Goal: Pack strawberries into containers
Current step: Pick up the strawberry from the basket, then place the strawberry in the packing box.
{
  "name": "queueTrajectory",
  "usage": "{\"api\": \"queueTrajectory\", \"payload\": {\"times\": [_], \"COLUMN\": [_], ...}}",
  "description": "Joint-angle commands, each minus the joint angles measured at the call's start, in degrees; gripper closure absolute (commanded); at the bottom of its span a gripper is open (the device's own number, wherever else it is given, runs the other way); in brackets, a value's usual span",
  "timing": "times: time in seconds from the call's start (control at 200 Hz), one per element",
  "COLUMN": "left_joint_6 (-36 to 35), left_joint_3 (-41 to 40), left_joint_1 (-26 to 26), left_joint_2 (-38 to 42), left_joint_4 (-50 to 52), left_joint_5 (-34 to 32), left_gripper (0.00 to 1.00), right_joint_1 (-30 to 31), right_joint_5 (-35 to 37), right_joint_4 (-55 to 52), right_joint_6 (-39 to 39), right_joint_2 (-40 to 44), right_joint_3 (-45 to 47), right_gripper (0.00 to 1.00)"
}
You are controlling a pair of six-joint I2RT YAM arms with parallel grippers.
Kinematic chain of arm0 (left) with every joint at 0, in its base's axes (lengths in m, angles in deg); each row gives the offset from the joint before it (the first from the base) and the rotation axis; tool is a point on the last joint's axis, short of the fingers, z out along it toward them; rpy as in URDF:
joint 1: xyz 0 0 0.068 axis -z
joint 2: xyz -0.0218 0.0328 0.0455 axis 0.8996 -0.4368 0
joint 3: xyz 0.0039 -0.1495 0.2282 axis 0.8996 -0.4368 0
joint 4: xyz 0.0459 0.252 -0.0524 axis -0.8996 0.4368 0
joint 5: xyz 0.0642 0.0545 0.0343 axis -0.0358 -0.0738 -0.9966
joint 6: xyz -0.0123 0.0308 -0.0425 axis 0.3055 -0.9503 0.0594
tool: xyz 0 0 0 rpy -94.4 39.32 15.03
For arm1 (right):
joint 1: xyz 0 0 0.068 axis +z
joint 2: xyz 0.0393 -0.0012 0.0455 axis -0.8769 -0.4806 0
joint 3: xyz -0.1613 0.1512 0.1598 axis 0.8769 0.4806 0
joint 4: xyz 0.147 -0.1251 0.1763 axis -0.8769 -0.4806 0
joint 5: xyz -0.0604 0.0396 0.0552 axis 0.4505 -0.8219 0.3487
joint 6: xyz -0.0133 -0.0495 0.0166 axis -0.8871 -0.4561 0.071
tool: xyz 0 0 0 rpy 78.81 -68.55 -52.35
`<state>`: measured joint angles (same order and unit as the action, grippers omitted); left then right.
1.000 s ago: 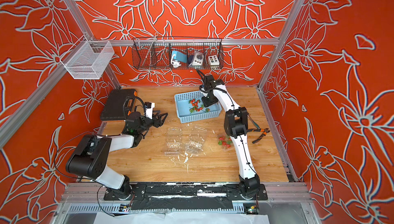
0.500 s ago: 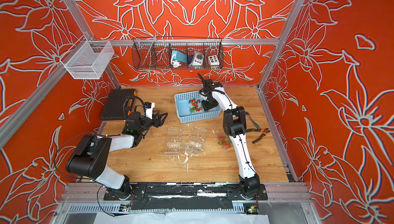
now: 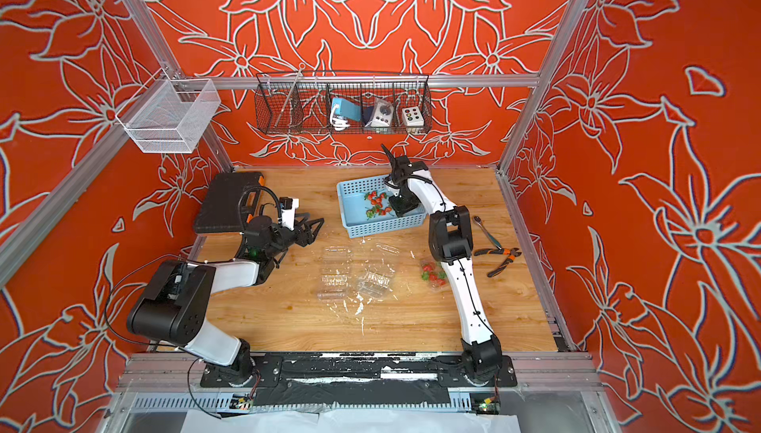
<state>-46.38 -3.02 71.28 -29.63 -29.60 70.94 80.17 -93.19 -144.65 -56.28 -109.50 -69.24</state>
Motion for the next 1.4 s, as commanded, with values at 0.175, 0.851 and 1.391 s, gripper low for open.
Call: {"api": "queueTrajectory", "payload": {"times": [0.175,0.851,1.391], "left_joint_6": [-0.7,-0.43,-0.43], "left_joint_3": [0.67,0.44,0.35], "left_joint_1": [0.29,0.29,0.55], "left_joint_2": [0.74,1.04,1.06], "left_joint_4": [-1.22,-1.66,-1.73], "left_joint_5": [0.64,0.74,0.6], "left_gripper": [0.3,0.3,0.3], "right_joint_1": [-0.15,0.66,15.0], "right_joint_5": [-0.08,-0.58,-6.23], "right_joint_4": [0.4,5.45,21.7], "right_joint_6": [0.6,1.11,8.18], "right_joint_2": [0.8,16.69,44.46], "right_joint_3": [-1.93,10.24,49.64], "right_gripper": [0.74,0.77,0.75]}}
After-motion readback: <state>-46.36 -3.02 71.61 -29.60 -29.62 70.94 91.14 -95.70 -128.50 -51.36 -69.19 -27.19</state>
